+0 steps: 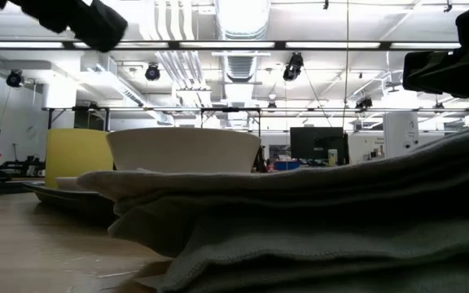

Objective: Set up tray
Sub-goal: Put the gray napkin to the right of the white plate on the black serving tray

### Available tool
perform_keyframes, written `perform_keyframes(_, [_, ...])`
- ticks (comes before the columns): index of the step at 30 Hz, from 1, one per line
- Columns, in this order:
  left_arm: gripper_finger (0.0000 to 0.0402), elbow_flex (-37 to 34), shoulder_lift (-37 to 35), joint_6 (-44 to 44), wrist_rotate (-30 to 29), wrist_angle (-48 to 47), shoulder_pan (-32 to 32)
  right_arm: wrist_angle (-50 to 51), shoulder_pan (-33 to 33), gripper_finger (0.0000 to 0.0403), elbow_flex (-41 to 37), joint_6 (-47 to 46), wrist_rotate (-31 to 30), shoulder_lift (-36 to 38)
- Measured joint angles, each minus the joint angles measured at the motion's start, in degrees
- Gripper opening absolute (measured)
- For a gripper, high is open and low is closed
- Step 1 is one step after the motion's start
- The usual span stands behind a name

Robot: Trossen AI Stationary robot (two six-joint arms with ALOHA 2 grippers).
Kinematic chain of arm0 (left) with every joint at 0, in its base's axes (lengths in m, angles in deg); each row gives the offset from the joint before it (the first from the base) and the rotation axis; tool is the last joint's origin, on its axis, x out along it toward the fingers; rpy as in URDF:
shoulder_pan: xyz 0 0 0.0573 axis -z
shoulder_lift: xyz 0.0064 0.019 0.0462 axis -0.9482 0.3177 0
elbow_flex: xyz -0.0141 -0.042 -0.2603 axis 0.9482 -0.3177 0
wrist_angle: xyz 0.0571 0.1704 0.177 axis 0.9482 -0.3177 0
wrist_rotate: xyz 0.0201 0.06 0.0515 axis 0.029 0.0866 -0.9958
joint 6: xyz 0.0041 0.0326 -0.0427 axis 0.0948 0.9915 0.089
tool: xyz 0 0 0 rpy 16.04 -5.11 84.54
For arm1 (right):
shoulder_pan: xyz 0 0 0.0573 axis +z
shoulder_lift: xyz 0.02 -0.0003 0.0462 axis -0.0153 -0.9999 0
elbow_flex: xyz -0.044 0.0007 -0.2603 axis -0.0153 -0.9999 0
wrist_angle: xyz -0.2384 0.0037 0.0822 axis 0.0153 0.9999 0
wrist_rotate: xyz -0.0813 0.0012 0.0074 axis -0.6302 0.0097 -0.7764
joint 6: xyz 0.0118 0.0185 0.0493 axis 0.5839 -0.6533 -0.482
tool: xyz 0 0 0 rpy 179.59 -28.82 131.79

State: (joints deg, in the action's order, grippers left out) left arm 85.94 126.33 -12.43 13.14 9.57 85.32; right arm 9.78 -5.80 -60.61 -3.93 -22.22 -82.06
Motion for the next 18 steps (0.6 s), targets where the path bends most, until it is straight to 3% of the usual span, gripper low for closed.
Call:
perform_keyframes(5, [0.0101,-11.59,-12.08,3.45,0.43,16.44,0.00,0.00,0.01,0.0068,0.00,0.03,0.01,0.02])
perform_keyframes(18, [0.0101,-22.19,-40.48,2.04,1.45,17.34,-0.02,0.00,0.00,0.0068,0.00,0.07,0.00,0.00])
